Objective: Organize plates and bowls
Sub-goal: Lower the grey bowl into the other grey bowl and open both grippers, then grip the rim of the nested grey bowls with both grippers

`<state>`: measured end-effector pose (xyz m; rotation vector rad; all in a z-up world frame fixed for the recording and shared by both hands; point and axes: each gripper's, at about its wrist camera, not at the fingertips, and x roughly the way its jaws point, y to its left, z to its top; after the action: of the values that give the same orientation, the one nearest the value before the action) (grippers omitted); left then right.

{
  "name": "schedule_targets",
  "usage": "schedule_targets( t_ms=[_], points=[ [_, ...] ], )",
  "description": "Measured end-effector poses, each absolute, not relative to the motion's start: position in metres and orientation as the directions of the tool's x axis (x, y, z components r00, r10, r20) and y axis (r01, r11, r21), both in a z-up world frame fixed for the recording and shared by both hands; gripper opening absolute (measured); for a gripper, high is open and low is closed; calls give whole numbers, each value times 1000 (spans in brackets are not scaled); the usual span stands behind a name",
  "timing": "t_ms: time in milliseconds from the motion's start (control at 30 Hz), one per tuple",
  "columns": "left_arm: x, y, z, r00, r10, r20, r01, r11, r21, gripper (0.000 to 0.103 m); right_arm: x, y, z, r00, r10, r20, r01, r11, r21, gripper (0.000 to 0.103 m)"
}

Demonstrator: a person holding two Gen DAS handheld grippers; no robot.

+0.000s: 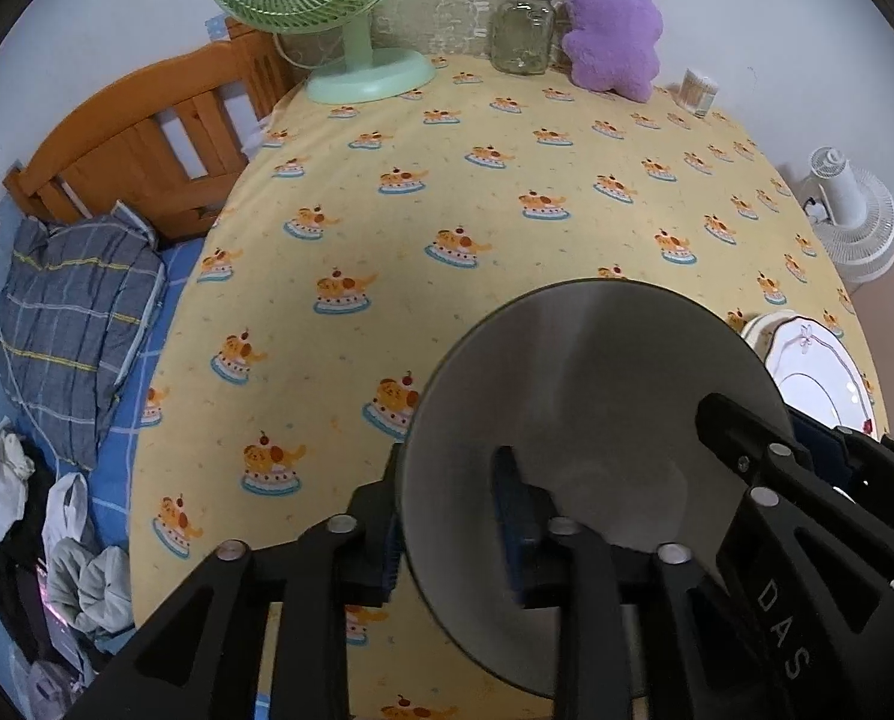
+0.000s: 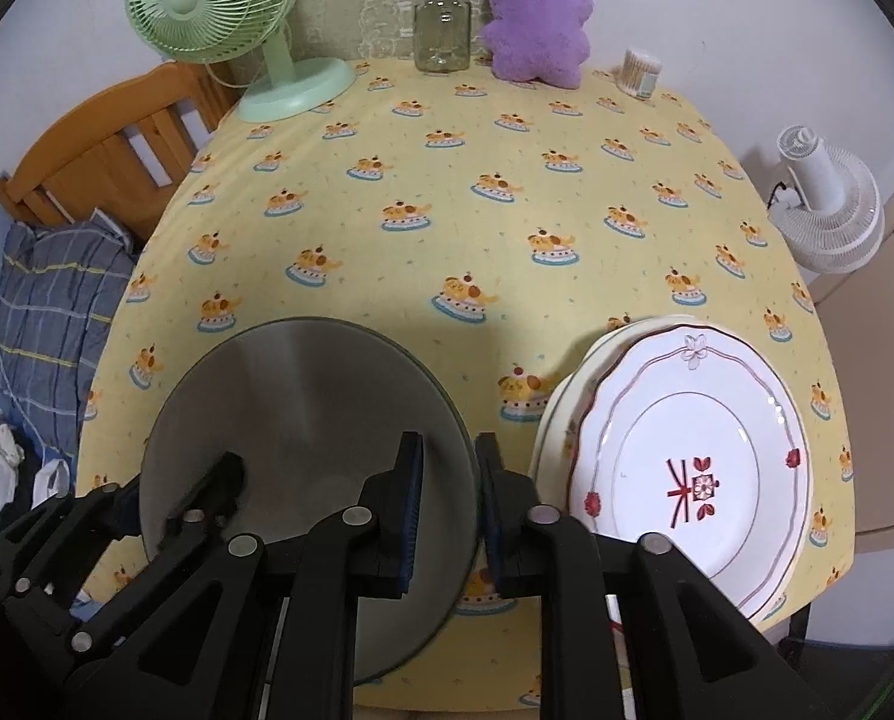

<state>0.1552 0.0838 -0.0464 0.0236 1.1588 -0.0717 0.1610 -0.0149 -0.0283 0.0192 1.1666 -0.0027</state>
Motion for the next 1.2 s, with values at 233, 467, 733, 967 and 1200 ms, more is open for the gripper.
schedule_targets(
  t_ms=[233,467,733,967,1200],
  points=[
    [155,89,-49,385,-86,-919,77,995,-61,65,158,-22,-29,388,89,-917,3,995,98,54],
    [154,91,-53,375,-102,-921,68,994,-83,83,154,-37,-31,386,88,-918,54,992,118,73],
    [160,85,-63,348,-101,-932,61,994,-85,85,161,-45,-44,342,142,-929,53,984,170,73],
    [168,88,-74,318,-84,-944,24,996,-81,85,173,-45,-58,312,212,-926,43,971,236,73],
    [169,82,-74,347,-67,-936,30,998,-60,85,184,-42,-71,277,258,-926,36,960,278,71]
  ],
)
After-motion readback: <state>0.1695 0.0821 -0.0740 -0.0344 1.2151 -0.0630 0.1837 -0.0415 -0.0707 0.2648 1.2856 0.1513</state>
